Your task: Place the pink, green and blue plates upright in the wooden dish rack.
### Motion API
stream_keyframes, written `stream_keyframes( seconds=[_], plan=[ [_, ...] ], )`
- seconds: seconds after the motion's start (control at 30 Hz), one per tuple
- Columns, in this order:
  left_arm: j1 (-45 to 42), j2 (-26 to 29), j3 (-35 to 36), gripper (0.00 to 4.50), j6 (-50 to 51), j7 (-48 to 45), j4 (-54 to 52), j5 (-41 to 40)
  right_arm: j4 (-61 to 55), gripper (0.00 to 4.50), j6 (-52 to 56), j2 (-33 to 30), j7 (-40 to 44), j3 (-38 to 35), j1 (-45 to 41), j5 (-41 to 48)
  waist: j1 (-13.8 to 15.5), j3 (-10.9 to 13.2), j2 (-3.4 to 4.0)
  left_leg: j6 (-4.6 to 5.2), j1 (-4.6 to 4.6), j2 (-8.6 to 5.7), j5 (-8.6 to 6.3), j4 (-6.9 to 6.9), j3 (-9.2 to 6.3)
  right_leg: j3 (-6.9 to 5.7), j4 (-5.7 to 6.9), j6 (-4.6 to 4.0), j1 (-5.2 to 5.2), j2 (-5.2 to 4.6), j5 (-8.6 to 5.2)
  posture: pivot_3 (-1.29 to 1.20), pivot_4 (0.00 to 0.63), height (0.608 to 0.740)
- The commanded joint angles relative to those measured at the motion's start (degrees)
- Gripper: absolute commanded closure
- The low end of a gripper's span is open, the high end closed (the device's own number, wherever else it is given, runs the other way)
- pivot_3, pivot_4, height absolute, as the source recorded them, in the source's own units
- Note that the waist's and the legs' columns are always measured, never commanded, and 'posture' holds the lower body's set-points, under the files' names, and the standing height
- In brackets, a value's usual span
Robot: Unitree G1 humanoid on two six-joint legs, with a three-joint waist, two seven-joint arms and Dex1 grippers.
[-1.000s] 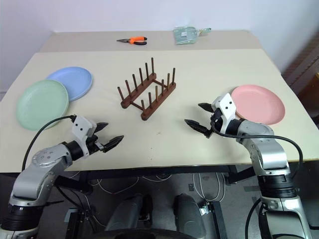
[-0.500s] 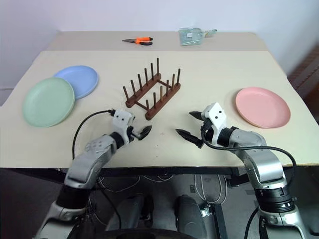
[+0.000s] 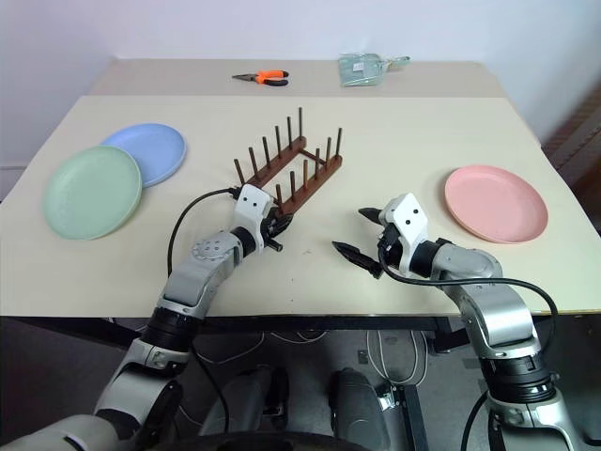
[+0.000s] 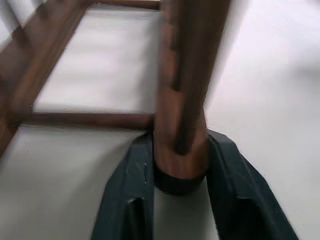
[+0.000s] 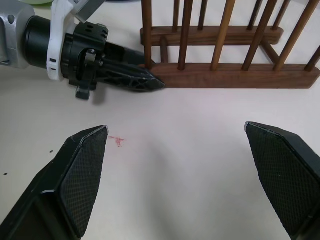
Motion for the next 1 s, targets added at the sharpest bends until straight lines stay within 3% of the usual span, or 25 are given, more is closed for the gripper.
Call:
stream_keyframes(
  seconds=[0.03, 0.27, 0.53, 0.73, 0.77, 0.83, 0.93, 1.0],
  plan=[
    [1.55, 2.5, -3.21, 3.72, -2.85, -8.28, -1.54, -0.89, -3.04, 0.0, -0.27, -2.53, 1.07, -1.75, 1.42, 0.07, -0.01, 0.0, 0.01, 0.01, 0.0, 0.0, -0.01, -0.01, 0.0, 0.0, 0.0, 0.0, 0.0, 0.0, 0.0, 0.0, 0.15, 0.74],
    [-2.5, 10.23, -8.4, 3.72, -10.5, -32.03, 0.68, -3.53, -5.5, 0.0, 1.26, -10.13, 6.8, -4.91, 8.23, 2.29, 0.01, -0.01, 0.02, -0.02, -0.02, 0.0, -0.02, 0.0, -0.04, -0.05, -0.17, -0.02, 0.06, -0.05, -0.01, 0.0, 0.15, 0.74],
    [-11.02, 13.29, -12.39, 3.72, -22.52, -44.65, 18.1, 2.07, -6.61, 0.0, 1.06, -10.44, 5.79, -7.13, 10.76, 1.96, -0.27, -0.01, 0.03, 0.19, -0.01, 0.02, -0.12, -0.01, -0.03, -0.07, -0.13, -0.02, 0.01, -0.06, 0.0, 0.0, 0.15, 0.74],
    [-10.78, 15.18, -10.09, 0.89, -21.09, -42.17, 18.91, 3.36, -7.33, 0.0, 1.23, -10.96, 4.98, -9.27, 12.98, 1.73, -0.1, -0.01, 0.03, 0.22, -0.02, 0.02, -0.13, 0.05, -0.04, -0.08, -0.14, -0.01, 0.05, -0.07, 0.0, 0.0, 0.15, 0.74],
    [-10.09, 15.91, -9.76, 0.89, -20.12, -41.86, 17.83, 3.29, -7.43, 0.0, 1.22, -11.13, 5.09, -9.67, 13.41, 1.82, -0.21, -0.01, 0.03, 0.23, -0.02, 0.02, -0.14, 0.06, -0.04, -0.08, -0.14, -0.01, 0.05, -0.07, 0.0, 0.0, 0.15, 0.74],
    [-7.31, 18.42, -8.62, 1.03, -15.58, -43.07, 12.75, 1.21, -7.38, 0.55, 1.94, -11.73, 5.58, -10.48, 14.22, 2.22, -0.63, -0.02, 0.04, 0.24, -0.01, 0.03, -0.14, 0.06, -0.04, -0.08, -0.13, -0.01, 0.05, -0.07, 0.0, 0.0, 0.15, 0.74],
    [-0.16, 23.0, -6.94, 2.16, -7.71, -45.79, -0.56, -3.63, -5.74, 1.72, 1.97, -13.76, 5.91, -9.68, 15.73, -0.22, -1.75, -0.04, 0.09, 0.23, 0.04, 0.07, -0.14, 0.01, -0.04, -0.09, -0.08, -0.02, 0.06, -0.06, 0.0, 0.0, 0.15, 0.74],
    [2.61, 24.07, -6.96, 3.16, -4.47, -45.37, -6.73, -4.96, -4.25, 2.77, 0.83, -14.52, 5.51, -8.35, 15.96, -2.46, -1.68, -0.06, 0.12, 0.22, 0.2, 0.08, -0.14, -0.07, -0.03, -0.09, -0.1, -0.02, 0.15, -0.06, -0.01, 0.0, 0.15, 0.74]
  ],
)
